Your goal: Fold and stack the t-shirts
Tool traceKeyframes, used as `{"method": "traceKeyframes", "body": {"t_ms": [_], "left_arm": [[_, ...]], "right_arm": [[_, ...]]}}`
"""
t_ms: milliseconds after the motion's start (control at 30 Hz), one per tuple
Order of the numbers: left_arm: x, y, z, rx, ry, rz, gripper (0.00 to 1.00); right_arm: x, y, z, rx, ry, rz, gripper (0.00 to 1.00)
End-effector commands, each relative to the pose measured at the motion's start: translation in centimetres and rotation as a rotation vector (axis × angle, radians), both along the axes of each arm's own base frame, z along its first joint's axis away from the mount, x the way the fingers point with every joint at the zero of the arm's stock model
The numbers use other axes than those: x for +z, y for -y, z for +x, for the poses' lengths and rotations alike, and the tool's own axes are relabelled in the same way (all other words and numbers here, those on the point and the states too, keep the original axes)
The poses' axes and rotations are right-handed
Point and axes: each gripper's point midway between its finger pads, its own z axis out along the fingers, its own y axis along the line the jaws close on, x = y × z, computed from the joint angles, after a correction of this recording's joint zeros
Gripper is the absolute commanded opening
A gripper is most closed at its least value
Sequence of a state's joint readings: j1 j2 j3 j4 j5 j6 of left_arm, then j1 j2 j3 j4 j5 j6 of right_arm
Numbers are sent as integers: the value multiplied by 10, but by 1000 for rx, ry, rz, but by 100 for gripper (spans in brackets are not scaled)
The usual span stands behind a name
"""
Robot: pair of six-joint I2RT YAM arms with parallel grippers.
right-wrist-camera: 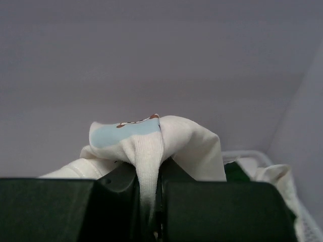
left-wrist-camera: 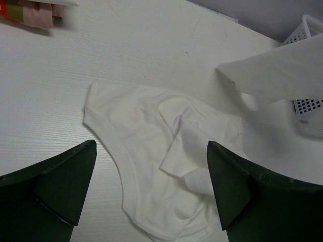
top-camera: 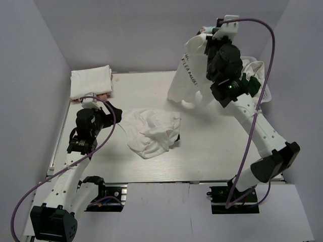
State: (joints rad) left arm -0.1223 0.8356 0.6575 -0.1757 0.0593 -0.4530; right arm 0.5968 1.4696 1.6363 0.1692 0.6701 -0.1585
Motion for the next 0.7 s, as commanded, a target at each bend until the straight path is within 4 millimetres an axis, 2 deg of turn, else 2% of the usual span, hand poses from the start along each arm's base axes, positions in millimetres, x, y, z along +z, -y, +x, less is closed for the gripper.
{"method": "traceKeyframes", "body": {"t_ms": [0, 33, 67, 100, 133, 200, 233, 267, 300, 367, 400, 467, 500, 567, 600, 667], "left_arm": [[14, -4, 1, 20, 40, -1, 100], [14, -4, 1, 20, 40, -1, 100], [14, -5, 1, 29, 40, 2, 100], [14, -5, 1, 29, 40, 2, 100], [11, -5, 2, 29, 31, 3, 100], [11, -5, 2, 29, 31, 3, 100], [9, -5, 4, 29, 28, 4, 100], [7, -3, 5, 20, 18, 2, 100], [9, -3, 6, 20, 27, 1, 100], [4, -1, 7, 5, 15, 9, 100], [4, -2, 9, 1, 13, 21, 100], [1, -1, 11, 1, 0, 23, 100], [0, -3, 13, 10, 2, 25, 100], [-1, -2, 15, 10, 2, 25, 100], [-6, -3, 17, 7, -11, 37, 100], [-12, -4, 21, 18, -28, 43, 100]], "right_arm": [[98, 82, -18, -314, 237, 75, 0], [91, 82, 0, -353, 217, 34, 0], [113, 97, -8, -404, 245, 54, 0], [130, 114, -6, -444, 279, 53, 0], [123, 114, 10, -469, 259, 11, 0], [148, 144, 6, -551, 322, 21, 0], [150, 157, 9, -588, 333, 22, 0], [145, 159, 20, -590, 332, -3, 0], [152, 169, 21, -602, 373, -3, 0], [150, 186, 33, -631, 392, -14, 0], [162, 210, 24, -676, 439, -2, 0], [162, 222, 29, -681, 485, 46, 0], [168, 241, 27, -684, 532, 58, 0], [172, 250, 30, -651, 586, 112, 0], [173, 259, 34, -639, 602, 84, 0], [176, 254, 46, -550, 623, 48, 0]]}}
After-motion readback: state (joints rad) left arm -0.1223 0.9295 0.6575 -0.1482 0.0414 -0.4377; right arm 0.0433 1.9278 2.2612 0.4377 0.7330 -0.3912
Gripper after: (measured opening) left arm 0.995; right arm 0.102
